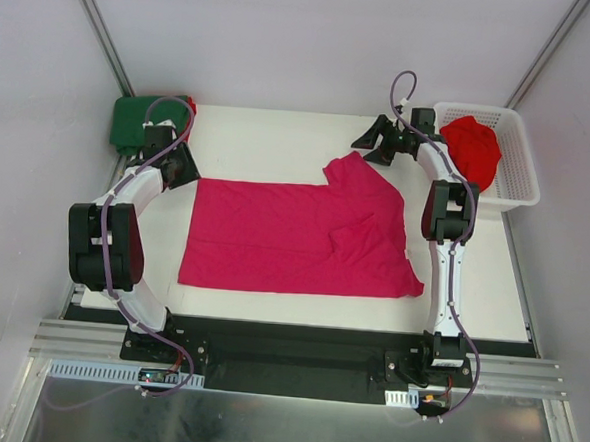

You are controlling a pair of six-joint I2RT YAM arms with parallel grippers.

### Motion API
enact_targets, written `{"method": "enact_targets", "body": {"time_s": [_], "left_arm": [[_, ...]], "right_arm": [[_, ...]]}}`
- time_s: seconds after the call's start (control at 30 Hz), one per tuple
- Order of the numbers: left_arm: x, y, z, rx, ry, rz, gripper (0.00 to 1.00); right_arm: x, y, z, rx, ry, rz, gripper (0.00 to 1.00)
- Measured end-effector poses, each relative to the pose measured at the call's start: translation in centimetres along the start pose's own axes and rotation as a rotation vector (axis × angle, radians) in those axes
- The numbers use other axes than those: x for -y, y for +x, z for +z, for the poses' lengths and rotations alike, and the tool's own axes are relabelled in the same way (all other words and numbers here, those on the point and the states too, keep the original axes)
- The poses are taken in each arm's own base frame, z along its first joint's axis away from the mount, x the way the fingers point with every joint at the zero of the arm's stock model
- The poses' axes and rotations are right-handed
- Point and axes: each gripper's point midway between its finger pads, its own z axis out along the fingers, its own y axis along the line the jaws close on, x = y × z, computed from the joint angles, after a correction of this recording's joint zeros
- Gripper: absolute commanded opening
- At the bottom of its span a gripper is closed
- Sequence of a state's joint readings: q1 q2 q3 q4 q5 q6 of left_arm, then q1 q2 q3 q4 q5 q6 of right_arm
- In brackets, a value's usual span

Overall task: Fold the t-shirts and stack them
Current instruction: Grap the side of the flattened tshirt furthest away from the robot with both arms

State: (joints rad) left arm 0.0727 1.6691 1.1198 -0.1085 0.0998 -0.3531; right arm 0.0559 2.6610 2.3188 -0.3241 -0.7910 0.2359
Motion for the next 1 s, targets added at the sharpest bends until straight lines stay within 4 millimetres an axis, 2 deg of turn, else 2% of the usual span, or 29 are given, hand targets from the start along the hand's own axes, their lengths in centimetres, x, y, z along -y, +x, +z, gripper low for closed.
{"method": "enact_targets", "body": {"time_s": [0.23, 0.47, 0.7, 0.8, 1.0], "left_arm": [[0.0, 0.0, 0.0, 0.000, 0.000, 0.001, 0.41], [-0.1, -0.1, 0.0, 0.002, -0.004, 0.003, 0.42], [-1.4, -0.6, -0.1, 0.013, -0.025, -0.019, 0.42], [-1.7, -0.7, -0.1, 0.013, -0.030, -0.024, 0.41], [-1.9, -0.4, 0.2, 0.004, -0.034, -0.026, 0.41]], "right_arm": [[-0.5, 0.3, 0.0, -0.018, -0.027, 0.010, 0.72], [-0.9, 0.6, -0.1, -0.031, -0.049, 0.015, 0.50], [-1.1, 0.7, -0.1, -0.039, -0.061, 0.018, 0.29], [-1.1, 0.8, -0.1, -0.043, -0.067, 0.018, 0.28], [-1.2, 0.9, -0.2, -0.047, -0.072, 0.020, 0.41]]}}
